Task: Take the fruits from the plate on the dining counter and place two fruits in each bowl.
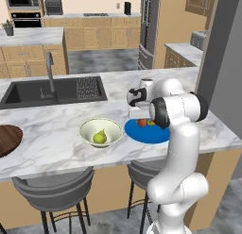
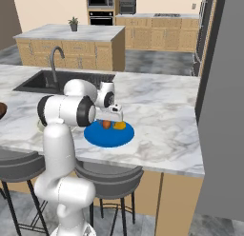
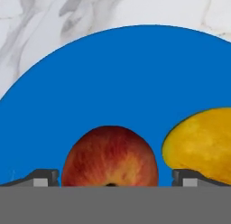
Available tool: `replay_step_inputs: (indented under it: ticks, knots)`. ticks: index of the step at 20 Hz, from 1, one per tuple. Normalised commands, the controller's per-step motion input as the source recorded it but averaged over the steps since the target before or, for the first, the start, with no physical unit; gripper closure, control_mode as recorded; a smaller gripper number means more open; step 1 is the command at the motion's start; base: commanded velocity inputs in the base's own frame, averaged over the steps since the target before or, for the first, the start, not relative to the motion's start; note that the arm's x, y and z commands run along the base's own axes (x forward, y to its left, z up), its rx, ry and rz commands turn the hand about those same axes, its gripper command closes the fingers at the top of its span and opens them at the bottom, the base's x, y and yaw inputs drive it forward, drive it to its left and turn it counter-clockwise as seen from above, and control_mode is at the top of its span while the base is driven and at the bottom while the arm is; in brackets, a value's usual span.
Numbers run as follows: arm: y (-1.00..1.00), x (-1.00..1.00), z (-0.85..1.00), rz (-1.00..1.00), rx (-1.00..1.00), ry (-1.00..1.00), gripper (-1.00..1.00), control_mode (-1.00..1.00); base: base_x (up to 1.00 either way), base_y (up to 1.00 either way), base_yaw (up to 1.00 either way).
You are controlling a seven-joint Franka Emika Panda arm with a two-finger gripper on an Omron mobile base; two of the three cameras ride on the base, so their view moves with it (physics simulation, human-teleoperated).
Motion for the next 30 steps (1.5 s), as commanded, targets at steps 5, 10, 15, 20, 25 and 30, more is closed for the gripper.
replay_step_inputs:
  ticks: [5,10,15,20,25,30]
  knots:
    - [0.00,-0.17,-0.04,0.00,0.00,0.00,-1.00,-1.00,0.00,0.00,0.00]
    - [0.00,-0.23,-0.01,0.01,0.00,0.00,-1.00,-1.00,0.00,0.00,0.00]
    - [0.00,0.07,-0.14,0.00,0.00,0.00,-1.00,-1.00,0.00,0.00,0.00]
    - [0.00,0.30,-0.04,0.00,0.00,0.00,-1.00,-1.00,0.00,0.00,0.00]
    - [0.00,0.10,-0.02,0.00,0.00,0.00,-1.00,-1.00,0.00,0.00,0.00]
    - [0.00,0.00,0.00,0.00,0.00,0.01,1.00,-1.00,0.00,0.00,0.00]
